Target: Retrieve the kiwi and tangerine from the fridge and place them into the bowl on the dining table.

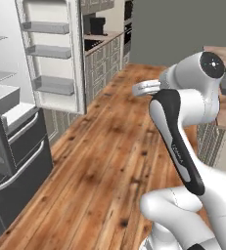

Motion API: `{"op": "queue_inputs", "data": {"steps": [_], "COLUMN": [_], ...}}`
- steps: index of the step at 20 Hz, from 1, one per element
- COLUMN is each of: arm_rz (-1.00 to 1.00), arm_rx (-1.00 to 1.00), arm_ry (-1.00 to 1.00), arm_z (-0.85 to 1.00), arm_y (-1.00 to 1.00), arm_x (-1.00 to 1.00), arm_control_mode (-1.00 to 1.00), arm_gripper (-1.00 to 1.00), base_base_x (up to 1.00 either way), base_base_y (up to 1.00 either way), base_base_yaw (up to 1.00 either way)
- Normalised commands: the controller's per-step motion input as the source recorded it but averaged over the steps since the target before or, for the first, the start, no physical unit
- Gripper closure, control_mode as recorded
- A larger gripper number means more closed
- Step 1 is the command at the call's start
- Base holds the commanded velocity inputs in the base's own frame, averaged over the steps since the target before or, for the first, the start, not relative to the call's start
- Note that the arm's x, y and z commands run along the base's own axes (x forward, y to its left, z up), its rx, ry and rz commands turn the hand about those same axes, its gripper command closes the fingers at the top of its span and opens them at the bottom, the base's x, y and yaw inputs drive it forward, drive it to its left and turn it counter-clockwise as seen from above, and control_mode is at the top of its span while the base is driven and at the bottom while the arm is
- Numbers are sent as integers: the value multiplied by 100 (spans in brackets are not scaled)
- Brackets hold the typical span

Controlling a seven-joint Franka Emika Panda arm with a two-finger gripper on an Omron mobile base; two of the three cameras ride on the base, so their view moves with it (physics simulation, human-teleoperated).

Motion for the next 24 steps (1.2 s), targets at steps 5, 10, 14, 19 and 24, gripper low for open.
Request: {"op": "queue_inputs", "data": {"steps": [5,10,14,19,24], "arm_rz": [0,0,0,0,0], "arm_rx": [0,0,0,0,0], "arm_ry": [0,0,0,0,0], "arm_z": [0,0,0,0,0], "arm_y": [0,0,0,0,0], "arm_x": [0,0,0,0,0], "arm_control_mode": [100,100,100,100,100], "arm_gripper": [100,100,100,100,100], "base_base_x": [-21,-2,0,1,7], "base_base_y": [-14,-80,-100,-100,-100], "base_base_yaw": [-38,-29,-23,-20,-19]}}
